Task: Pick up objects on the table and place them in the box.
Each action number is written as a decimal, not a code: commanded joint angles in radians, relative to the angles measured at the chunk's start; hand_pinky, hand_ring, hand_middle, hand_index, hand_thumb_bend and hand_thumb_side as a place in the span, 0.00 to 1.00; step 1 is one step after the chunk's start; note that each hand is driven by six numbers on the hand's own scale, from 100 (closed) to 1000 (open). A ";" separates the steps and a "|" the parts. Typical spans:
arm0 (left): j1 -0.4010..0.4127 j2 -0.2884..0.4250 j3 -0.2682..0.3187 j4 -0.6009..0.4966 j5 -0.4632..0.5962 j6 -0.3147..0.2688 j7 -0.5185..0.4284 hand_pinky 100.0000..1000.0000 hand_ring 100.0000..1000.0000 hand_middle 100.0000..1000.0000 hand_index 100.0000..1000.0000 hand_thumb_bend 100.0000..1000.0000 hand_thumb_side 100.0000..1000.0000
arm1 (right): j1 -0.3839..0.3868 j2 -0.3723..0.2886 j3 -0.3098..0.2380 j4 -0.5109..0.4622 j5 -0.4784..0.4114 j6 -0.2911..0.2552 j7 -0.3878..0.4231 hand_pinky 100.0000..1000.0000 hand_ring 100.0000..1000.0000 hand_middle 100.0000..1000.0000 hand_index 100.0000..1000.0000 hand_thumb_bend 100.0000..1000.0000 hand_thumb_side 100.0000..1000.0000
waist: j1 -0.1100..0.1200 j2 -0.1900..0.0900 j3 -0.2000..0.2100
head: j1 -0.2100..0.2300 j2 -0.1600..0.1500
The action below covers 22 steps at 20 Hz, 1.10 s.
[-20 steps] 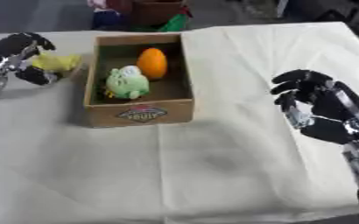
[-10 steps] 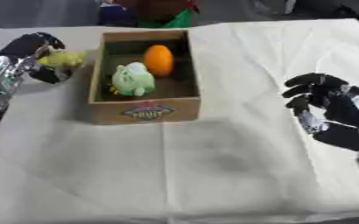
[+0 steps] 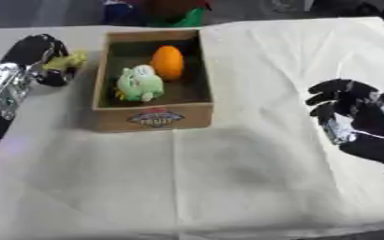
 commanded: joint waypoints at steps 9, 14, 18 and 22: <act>-0.053 0.025 -0.029 -0.214 0.102 -0.034 0.097 0.54 0.33 0.28 0.45 0.01 0.07 | -0.010 -0.015 -0.016 -0.003 0.006 -0.001 0.002 0.58 0.67 0.68 0.73 0.00 0.06 | 0.007 -0.021 0.012 | -0.007 0.001; -0.059 -0.029 -0.114 -0.339 0.180 -0.099 0.035 0.55 0.33 0.29 0.45 0.00 0.08 | -0.010 -0.012 -0.013 -0.002 0.004 -0.001 0.006 0.58 0.67 0.68 0.73 0.00 0.06 | 0.004 -0.025 0.012 | -0.003 0.001; -0.066 -0.091 -0.201 -0.386 0.241 -0.126 -0.026 0.56 0.35 0.30 0.47 0.02 0.09 | -0.013 -0.008 -0.009 -0.002 0.001 -0.001 0.011 0.58 0.67 0.68 0.73 0.00 0.06 | -0.001 -0.026 0.009 | 0.004 0.004; -0.060 -0.117 -0.264 -0.379 0.300 -0.141 -0.086 0.59 0.42 0.39 0.56 0.17 0.11 | -0.012 -0.007 -0.008 0.000 0.000 -0.001 0.014 0.58 0.66 0.67 0.73 0.00 0.06 | -0.003 -0.027 0.006 | 0.004 0.005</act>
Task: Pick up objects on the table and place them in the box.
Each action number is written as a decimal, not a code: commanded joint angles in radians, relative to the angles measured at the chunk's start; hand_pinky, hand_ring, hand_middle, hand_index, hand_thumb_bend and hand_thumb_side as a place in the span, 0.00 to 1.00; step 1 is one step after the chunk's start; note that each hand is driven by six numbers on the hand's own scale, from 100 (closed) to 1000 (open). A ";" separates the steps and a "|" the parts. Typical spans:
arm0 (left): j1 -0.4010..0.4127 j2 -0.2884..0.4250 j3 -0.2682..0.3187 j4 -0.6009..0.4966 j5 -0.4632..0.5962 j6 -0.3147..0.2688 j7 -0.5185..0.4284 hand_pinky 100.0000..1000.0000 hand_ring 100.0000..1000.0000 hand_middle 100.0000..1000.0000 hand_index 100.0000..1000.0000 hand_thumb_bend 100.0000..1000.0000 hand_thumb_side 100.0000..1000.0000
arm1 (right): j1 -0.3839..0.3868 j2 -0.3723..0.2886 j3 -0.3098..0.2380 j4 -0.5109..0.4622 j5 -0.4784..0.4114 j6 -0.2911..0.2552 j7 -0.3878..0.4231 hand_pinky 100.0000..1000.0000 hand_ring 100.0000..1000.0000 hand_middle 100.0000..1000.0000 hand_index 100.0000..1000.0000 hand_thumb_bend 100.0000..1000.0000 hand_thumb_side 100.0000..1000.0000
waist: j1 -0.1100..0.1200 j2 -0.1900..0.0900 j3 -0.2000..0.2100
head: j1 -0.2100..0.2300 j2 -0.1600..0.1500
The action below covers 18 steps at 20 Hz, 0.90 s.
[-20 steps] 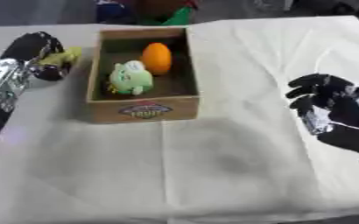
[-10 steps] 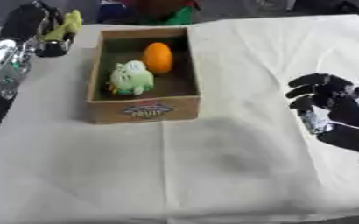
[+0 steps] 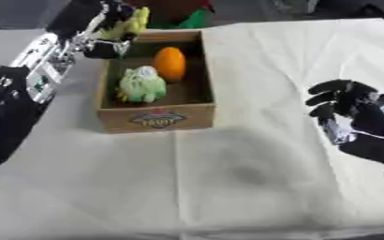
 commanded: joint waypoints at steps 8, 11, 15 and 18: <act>0.003 0.015 -0.021 -0.041 0.134 -0.032 -0.139 0.71 0.65 0.66 0.78 0.75 0.34 | -0.011 -0.016 -0.006 -0.003 -0.001 -0.002 0.006 0.58 0.66 0.67 0.73 0.00 0.06 | 0.000 -0.019 0.006 | -0.010 0.004; 0.017 0.032 0.007 -0.099 0.178 -0.031 -0.132 0.76 0.72 0.72 0.79 0.75 0.51 | -0.010 -0.017 -0.008 -0.003 -0.001 -0.002 0.006 0.58 0.66 0.67 0.73 0.00 0.06 | 0.001 -0.019 0.012 | -0.014 0.004; 0.069 0.069 0.074 -0.200 0.242 -0.006 -0.080 0.68 0.57 0.55 0.68 0.34 0.17 | -0.004 -0.021 -0.016 -0.002 0.001 -0.002 0.000 0.58 0.66 0.67 0.73 0.00 0.06 | 0.005 -0.019 0.029 | -0.030 0.001; 0.141 0.073 0.144 -0.279 0.290 0.039 -0.033 0.64 0.52 0.50 0.65 0.20 0.14 | -0.002 -0.024 -0.023 -0.002 0.004 -0.002 -0.005 0.58 0.66 0.67 0.73 0.00 0.06 | 0.009 -0.015 0.049 | -0.042 -0.003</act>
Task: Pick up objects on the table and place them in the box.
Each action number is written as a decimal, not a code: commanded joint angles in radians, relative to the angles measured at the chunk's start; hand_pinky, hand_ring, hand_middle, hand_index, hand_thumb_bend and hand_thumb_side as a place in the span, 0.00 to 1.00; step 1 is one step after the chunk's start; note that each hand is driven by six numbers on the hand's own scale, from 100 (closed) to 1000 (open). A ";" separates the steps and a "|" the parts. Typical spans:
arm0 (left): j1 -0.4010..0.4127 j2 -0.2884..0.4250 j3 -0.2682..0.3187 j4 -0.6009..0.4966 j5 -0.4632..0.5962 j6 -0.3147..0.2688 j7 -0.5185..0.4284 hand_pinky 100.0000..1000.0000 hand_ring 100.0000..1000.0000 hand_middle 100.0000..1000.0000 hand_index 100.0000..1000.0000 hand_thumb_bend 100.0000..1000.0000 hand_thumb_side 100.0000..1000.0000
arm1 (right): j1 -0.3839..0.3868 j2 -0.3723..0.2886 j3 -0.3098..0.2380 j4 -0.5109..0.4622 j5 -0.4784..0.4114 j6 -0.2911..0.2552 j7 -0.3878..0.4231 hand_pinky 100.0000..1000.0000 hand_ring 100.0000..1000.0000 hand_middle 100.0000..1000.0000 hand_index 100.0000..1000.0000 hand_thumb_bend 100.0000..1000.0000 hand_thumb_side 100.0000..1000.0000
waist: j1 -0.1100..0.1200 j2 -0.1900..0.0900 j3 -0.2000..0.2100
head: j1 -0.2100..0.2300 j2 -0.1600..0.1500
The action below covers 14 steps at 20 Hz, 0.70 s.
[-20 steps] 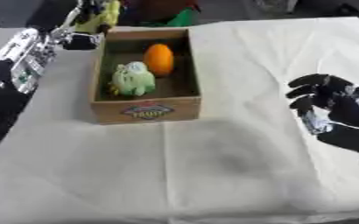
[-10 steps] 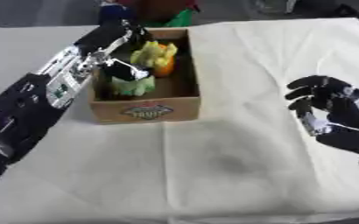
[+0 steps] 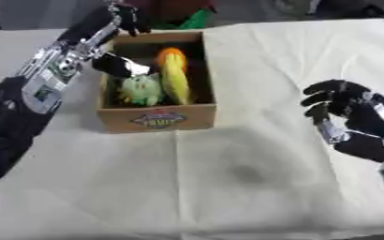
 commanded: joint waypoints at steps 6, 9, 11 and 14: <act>0.175 0.012 0.202 -0.183 0.138 0.128 0.136 0.58 0.48 0.47 0.63 0.10 0.11 | -0.007 -0.031 -0.030 -0.009 0.005 -0.003 -0.019 0.58 0.66 0.66 0.73 0.00 0.06 | 0.002 -0.008 0.033 | -0.031 -0.013; 0.258 0.006 0.235 -0.223 0.190 0.180 0.188 0.59 0.49 0.48 0.64 0.11 0.12 | -0.008 -0.034 -0.032 -0.009 0.005 -0.003 -0.022 0.58 0.66 0.66 0.73 0.00 0.05 | 0.001 -0.007 0.042 | -0.031 -0.011; 0.312 0.006 0.237 -0.260 0.223 0.213 0.221 0.59 0.49 0.49 0.65 0.12 0.13 | -0.007 -0.034 -0.033 -0.009 0.005 -0.003 -0.023 0.58 0.66 0.67 0.73 0.00 0.05 | 0.002 -0.008 0.048 | -0.028 -0.011; 0.389 0.005 0.236 -0.323 0.270 0.257 0.268 0.59 0.49 0.48 0.65 0.10 0.13 | -0.009 -0.033 -0.033 -0.008 0.002 -0.002 -0.024 0.58 0.66 0.67 0.74 0.00 0.05 | 0.002 -0.010 0.055 | -0.026 -0.007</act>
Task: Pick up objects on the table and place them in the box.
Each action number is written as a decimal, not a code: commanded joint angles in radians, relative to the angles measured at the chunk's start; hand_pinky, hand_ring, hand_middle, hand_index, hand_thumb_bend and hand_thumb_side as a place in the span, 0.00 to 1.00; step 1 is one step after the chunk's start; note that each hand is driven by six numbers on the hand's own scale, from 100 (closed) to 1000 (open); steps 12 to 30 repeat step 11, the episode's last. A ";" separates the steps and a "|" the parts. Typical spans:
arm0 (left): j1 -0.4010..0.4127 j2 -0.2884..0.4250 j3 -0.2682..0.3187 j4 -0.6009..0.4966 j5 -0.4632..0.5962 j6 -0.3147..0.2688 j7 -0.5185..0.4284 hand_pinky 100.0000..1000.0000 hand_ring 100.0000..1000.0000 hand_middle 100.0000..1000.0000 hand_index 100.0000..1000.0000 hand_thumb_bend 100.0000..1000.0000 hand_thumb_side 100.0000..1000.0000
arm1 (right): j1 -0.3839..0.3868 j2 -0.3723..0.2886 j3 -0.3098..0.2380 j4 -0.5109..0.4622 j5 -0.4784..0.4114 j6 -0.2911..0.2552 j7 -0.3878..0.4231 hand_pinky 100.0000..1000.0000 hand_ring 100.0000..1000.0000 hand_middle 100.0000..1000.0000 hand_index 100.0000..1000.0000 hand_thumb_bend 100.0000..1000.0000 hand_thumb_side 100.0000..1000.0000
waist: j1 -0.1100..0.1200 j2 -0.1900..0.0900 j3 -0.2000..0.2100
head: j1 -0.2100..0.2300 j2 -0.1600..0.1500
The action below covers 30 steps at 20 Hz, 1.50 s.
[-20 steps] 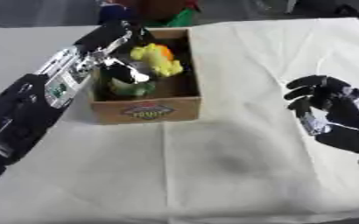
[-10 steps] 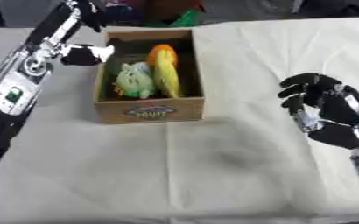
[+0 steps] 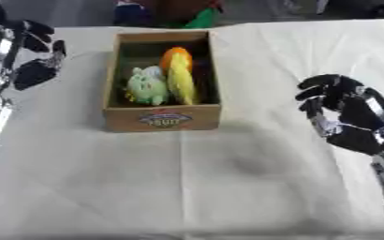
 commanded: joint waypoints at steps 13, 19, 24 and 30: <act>0.244 -0.016 0.000 -0.140 0.215 0.011 0.154 0.58 0.47 0.46 0.64 0.12 0.13 | -0.011 -0.025 -0.011 -0.006 -0.008 0.002 0.000 0.58 0.66 0.67 0.73 0.00 0.04 | -0.008 -0.024 0.003 | 0.011 0.002; 0.244 -0.016 0.000 -0.140 0.215 0.011 0.154 0.58 0.47 0.46 0.64 0.12 0.13 | -0.011 -0.025 -0.011 -0.006 -0.008 0.002 0.000 0.58 0.66 0.67 0.73 0.00 0.04 | -0.008 -0.024 0.003 | 0.011 0.002; 0.244 -0.016 0.000 -0.140 0.215 0.011 0.154 0.58 0.47 0.46 0.64 0.12 0.13 | -0.011 -0.025 -0.011 -0.006 -0.008 0.002 0.000 0.58 0.66 0.67 0.73 0.00 0.04 | -0.008 -0.024 0.003 | 0.011 0.002; 0.244 -0.016 0.000 -0.140 0.215 0.011 0.154 0.58 0.47 0.46 0.64 0.12 0.13 | -0.011 -0.025 -0.011 -0.006 -0.008 0.002 0.000 0.58 0.66 0.67 0.73 0.00 0.04 | -0.008 -0.024 0.003 | 0.011 0.002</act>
